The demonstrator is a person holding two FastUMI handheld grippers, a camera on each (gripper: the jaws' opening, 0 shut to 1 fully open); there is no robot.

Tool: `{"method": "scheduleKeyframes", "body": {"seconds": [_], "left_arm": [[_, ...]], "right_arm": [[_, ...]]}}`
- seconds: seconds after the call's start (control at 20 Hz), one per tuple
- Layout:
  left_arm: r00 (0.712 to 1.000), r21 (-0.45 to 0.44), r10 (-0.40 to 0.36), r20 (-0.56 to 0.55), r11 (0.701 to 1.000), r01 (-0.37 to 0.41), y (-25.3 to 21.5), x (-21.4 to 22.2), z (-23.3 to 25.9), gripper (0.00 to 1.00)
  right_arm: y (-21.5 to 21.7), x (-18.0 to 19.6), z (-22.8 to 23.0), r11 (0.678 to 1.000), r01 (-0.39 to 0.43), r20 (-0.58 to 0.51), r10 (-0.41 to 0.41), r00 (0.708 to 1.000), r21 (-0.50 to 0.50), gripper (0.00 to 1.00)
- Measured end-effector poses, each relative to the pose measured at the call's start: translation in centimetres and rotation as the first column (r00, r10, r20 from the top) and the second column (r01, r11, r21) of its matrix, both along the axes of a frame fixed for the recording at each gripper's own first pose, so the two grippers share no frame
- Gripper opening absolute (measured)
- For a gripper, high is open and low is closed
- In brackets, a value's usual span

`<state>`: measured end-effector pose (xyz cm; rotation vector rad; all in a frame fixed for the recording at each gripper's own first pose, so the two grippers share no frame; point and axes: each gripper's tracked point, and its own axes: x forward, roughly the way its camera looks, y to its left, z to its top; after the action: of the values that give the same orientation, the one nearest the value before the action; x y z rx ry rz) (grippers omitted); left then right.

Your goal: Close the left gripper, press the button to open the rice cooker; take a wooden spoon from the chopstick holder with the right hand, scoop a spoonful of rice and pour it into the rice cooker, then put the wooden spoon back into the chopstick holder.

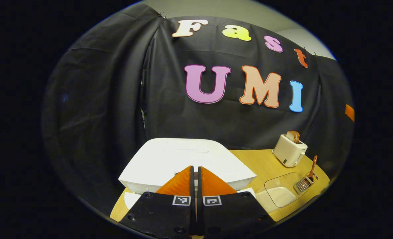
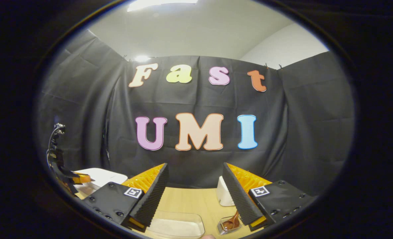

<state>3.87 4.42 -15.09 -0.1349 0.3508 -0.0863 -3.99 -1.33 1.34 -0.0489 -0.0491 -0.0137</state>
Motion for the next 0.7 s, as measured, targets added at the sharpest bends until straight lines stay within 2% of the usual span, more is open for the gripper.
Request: {"method": "scheduleKeyframes", "body": {"seconds": [0.25,0.35,0.45,0.5,0.65,0.7], "left_arm": [[0.997,0.048,-0.016,0.08,0.999,0.012,-0.2,0.8,3.1,0.01],[0.994,0.06,-0.006,0.11,0.998,-0.001,0.0,1.3,4.3,0.13],[0.99,0.053,-0.015,0.143,0.999,0.007,-0.6,1.6,5.6,0.15],[0.987,0.051,-0.022,0.159,0.999,0.014,-1.1,1.6,6.4,0.22],[0.975,0.097,-0.033,0.222,0.995,0.012,-1.2,2.4,8.3,0.67],[0.973,0.111,-0.039,0.226,0.994,0.014,-1.3,2.5,8.7,0.68]], "right_arm": [[-0.5,0.6,0.1,1.0,-0.001,0.008,0.001,1.0,0.005,1.0],[-0.9,0.8,0.0,1.0,0.003,0.007,-0.003,1.0,0.012,1.0],[-1.5,1.2,0.1,1.0,0.012,0.009,-0.012,1.0,0.015,1.0],[-1.9,1.4,0.1,1.0,0.016,0.01,-0.016,1.0,0.017,1.0],[-3.3,1.7,-0.1,0.999,0.035,0.007,-0.035,0.999,0.021,1.0],[-3.8,1.9,-0.2,0.999,0.042,0.005,-0.042,0.999,0.024,1.0]]}}
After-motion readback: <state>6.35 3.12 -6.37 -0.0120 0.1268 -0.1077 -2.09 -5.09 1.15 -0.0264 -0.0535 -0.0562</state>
